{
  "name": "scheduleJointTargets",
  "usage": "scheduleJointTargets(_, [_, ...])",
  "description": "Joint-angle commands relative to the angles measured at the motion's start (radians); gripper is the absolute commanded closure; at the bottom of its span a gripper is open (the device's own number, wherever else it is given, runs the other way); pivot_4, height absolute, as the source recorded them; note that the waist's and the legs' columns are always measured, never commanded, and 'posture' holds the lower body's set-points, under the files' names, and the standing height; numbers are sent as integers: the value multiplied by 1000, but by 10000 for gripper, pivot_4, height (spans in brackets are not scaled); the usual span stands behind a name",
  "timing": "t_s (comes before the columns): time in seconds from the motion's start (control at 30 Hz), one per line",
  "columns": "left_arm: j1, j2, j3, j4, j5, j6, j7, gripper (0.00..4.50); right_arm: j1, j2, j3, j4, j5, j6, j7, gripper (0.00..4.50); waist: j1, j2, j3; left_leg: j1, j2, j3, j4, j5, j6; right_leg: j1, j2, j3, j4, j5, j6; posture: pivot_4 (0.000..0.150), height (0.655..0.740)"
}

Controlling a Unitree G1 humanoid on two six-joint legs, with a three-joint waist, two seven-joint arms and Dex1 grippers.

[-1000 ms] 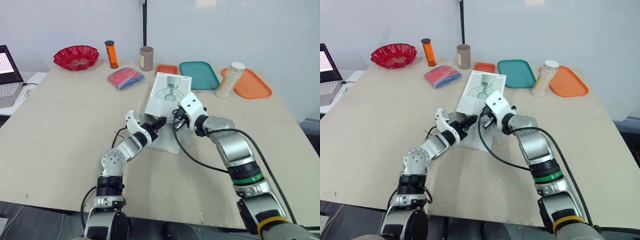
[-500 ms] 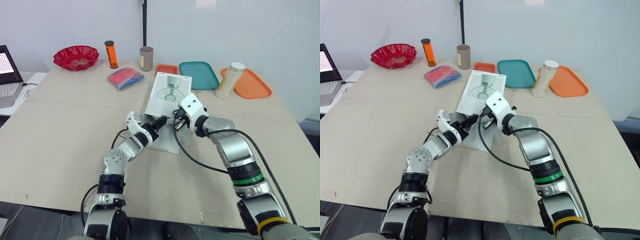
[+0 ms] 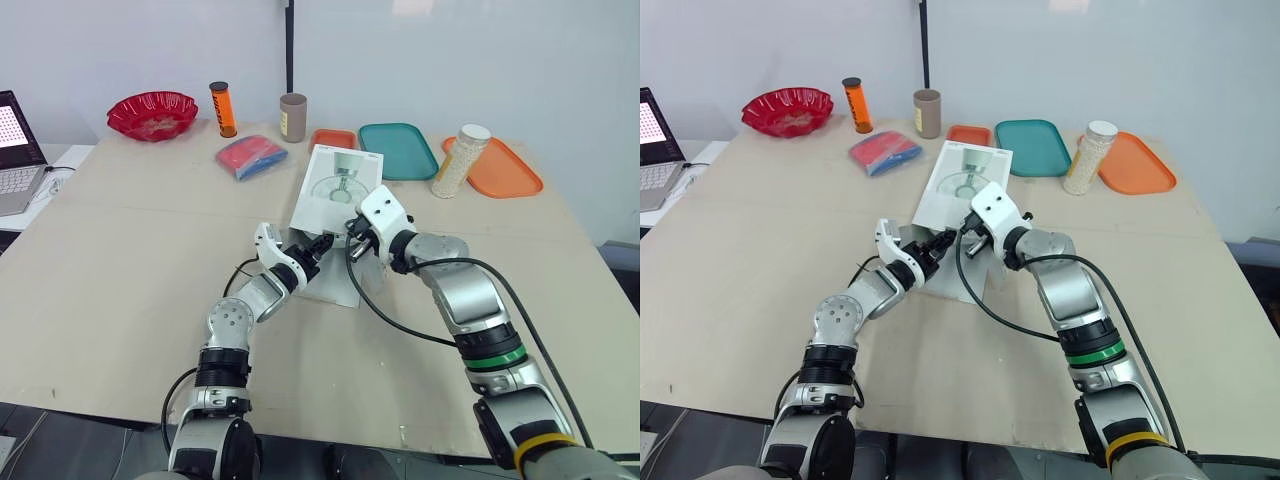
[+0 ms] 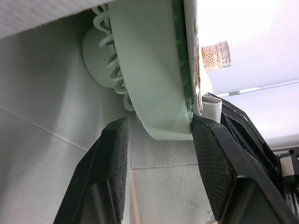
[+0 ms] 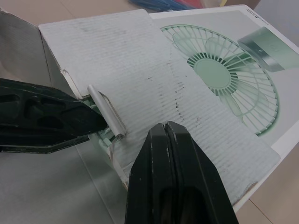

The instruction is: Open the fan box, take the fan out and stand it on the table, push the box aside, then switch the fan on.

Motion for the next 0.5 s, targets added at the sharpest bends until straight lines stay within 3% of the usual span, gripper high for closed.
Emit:
scheduleJointTargets(0.03, [-54, -85, -7, 7, 0, -9, 10, 34935, 42, 1, 43, 52, -12, 53, 17, 45000, 0, 0, 0, 0, 0, 0, 0, 0, 0, 0, 0, 0, 0, 0, 0, 1500, 7400])
scheduleJointTargets(0.5, [33, -19, -36, -180, -55, 168, 93, 34935, 11, 51, 25, 3, -11, 186, -29, 45000, 0, 0, 0, -1, 0, 0, -2, 0, 0, -1, 0, 0, -1, 0, 0, 1500, 7400])
